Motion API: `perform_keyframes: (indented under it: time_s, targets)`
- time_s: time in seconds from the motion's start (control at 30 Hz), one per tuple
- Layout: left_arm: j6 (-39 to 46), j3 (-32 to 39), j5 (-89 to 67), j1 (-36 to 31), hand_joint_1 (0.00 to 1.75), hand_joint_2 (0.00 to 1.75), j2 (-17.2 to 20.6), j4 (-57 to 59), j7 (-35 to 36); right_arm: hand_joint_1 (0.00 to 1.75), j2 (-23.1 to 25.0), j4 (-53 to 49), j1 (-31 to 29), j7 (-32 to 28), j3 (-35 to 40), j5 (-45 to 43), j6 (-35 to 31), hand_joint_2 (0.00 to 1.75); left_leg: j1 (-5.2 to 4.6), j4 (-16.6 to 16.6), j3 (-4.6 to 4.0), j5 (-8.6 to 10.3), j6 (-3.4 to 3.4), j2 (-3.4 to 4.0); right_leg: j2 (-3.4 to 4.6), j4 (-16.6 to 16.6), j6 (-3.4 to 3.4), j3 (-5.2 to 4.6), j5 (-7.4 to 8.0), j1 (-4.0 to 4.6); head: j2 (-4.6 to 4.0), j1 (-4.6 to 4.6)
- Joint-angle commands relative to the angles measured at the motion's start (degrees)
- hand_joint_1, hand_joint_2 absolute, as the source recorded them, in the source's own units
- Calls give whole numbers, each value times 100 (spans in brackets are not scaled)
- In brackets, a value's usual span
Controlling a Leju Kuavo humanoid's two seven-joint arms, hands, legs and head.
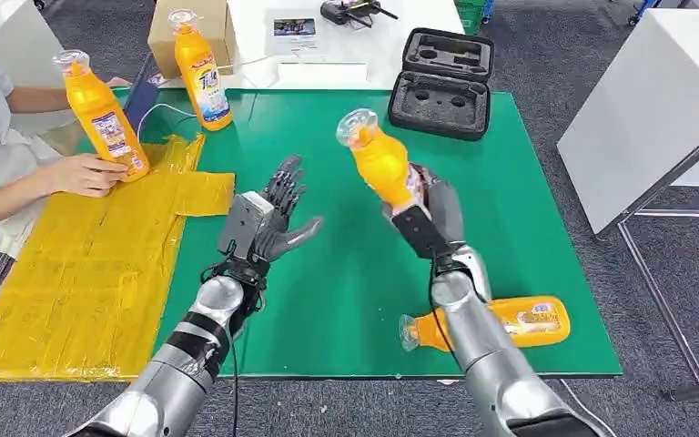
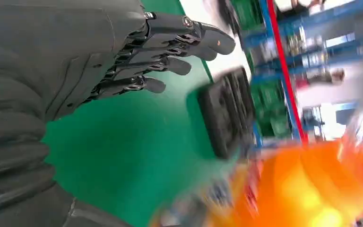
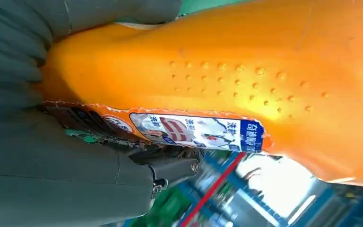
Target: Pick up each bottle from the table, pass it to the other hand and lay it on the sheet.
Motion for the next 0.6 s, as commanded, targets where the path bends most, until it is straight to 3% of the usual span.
perform_keyframes:
  time_s: [0.03, 0.23, 0.6]
  targets:
    - [-59, -433, 166, -556, 0, 175, -9, 556, 53, 175, 563, 425, -221, -112, 89, -598, 299, 175, 2, 1, 56, -26, -10, 11, 13, -1, -10, 55, -24, 2, 0, -2]
    - [-74, -475, 225, -600, 0, 175, -32, 562, 78, 175, 786, 992, -270, -123, 414, -520, 418, 175, 4, 2, 56, -29, -7, 22, 25, -3, -8, 56, -22, 3, 0, 0]
    - [32, -425, 269, -559, 0, 175, 47, 510, 89, 175, 882, 961, -177, -107, 916, -389, 689, 175, 3, -1, 63, -29, -10, 22, 16, -3, -11, 61, -27, 3, 0, 0]
